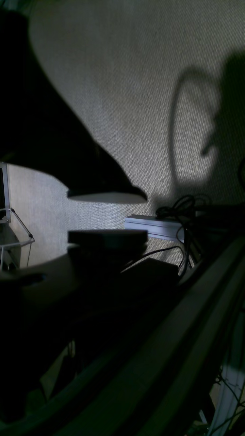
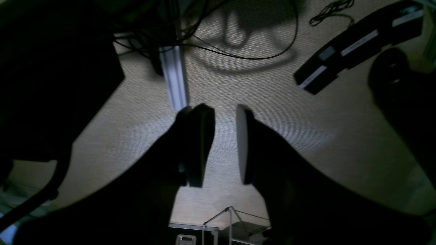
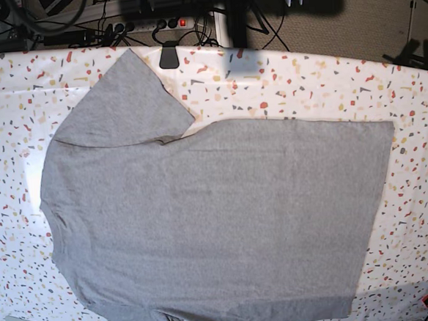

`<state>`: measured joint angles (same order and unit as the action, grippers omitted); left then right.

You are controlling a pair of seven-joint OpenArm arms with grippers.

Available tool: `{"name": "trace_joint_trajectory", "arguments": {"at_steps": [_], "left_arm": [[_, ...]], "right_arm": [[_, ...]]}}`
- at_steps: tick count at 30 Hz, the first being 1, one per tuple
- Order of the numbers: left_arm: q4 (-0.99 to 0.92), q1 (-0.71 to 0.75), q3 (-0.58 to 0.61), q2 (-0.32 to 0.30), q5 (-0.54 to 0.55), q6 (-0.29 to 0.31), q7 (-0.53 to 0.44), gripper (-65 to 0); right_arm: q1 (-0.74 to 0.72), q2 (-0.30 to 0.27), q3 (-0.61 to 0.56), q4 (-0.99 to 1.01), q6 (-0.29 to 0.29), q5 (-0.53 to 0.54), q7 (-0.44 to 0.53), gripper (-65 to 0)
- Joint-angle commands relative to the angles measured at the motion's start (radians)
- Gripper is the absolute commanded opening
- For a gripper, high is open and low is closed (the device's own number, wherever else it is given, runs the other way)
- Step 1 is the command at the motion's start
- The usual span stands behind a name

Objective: Fold the T-shirt properly

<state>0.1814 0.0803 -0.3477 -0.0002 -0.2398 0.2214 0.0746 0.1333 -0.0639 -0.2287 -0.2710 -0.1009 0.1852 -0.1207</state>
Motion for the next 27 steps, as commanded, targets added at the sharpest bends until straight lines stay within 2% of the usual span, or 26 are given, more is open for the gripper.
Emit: {"name": "trace_joint_trajectory", "arguments": {"at_steps": [1,22,24,27], "left_arm": [[0.002,0.003,-0.003,0.000,-0.004,0.010,-0.004,-52.6],[0.002,0.006,-0.003,0.000,-0.003,0.010,-0.023,-52.6],[0.002,0.017,-0.003,0.000,-0.003,0.010,-0.047,-52.5],[0.002,0.043,-0.003,0.000,-0.003,0.010,-0.109,-52.5]], "right_arm": [[0.002,-0.003,0.001,-0.005,0.003,0.000,0.002,-48.1],[0.006,-0.002,0.001,-0.005,0.003,0.000,0.006,-48.1],[0.016,-0.003,0.001,-0.006,0.003,0.000,0.035,-48.1],[0.056,-0.003,0.001,-0.006,0.008,-0.010,0.136,-48.1]]}}
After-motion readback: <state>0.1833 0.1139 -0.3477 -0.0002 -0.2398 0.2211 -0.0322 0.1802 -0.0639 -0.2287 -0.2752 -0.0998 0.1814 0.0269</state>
